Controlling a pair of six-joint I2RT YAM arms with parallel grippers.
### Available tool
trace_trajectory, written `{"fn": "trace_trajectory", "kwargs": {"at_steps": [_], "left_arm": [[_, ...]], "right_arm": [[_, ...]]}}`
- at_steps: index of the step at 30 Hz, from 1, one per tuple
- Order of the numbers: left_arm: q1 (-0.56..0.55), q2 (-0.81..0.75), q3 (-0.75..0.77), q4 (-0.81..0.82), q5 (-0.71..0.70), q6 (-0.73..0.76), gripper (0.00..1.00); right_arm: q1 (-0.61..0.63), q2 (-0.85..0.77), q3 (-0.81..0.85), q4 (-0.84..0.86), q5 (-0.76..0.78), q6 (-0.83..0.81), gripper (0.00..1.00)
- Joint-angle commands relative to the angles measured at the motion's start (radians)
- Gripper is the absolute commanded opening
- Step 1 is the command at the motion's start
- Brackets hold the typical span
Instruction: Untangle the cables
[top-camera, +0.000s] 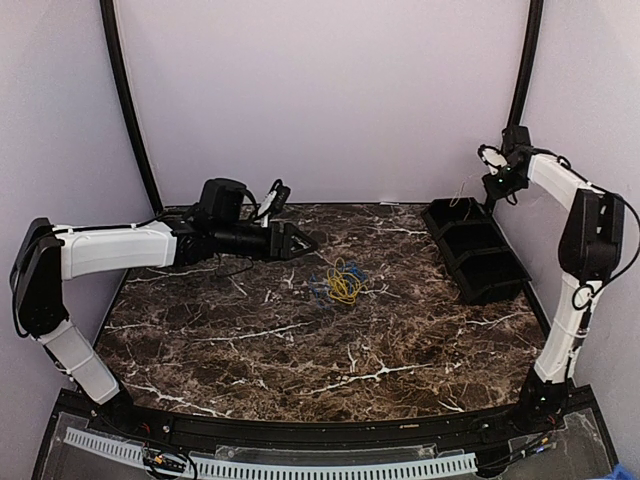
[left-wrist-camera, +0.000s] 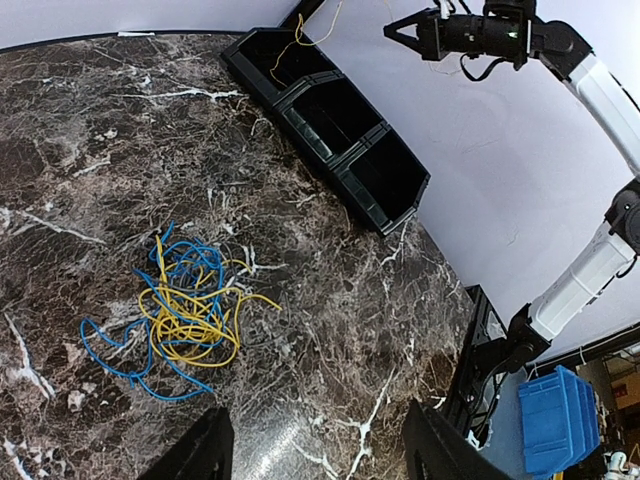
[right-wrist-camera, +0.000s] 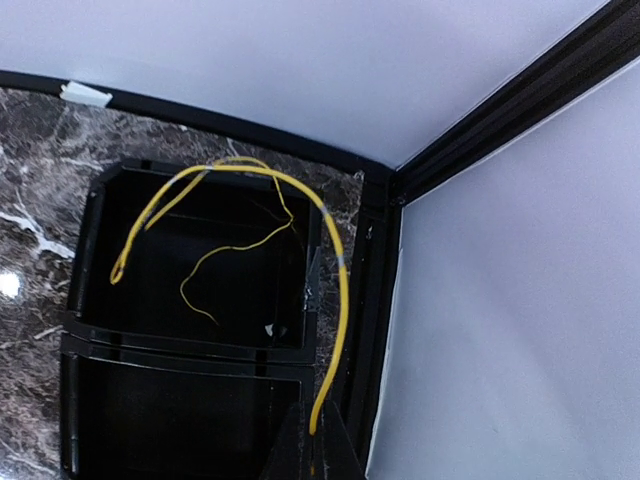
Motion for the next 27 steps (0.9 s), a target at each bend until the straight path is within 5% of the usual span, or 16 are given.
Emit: {"fn": "trace_trajectory", "kwargs": {"at_steps": [1, 16, 27], "left_arm": [[-0.004, -0.020, -0.013, 0.021, 0.008, -0.001, 0.61], [-0.006, -0.026, -0.037, 0.033, -0.002, -0.033, 0.61], [-0.016, -0.010, -0.024, 0.028, -0.006, -0.048, 0.61]], "right_arm": [[0.028, 0.122, 0.068, -0.027, 0.089, -0.048, 0.00], [0.149, 0.391, 0.307, 0.061, 0.198, -0.169, 0.00], [0.142, 0.448, 0.279, 0.177, 0.014, -0.113, 0.00]]}}
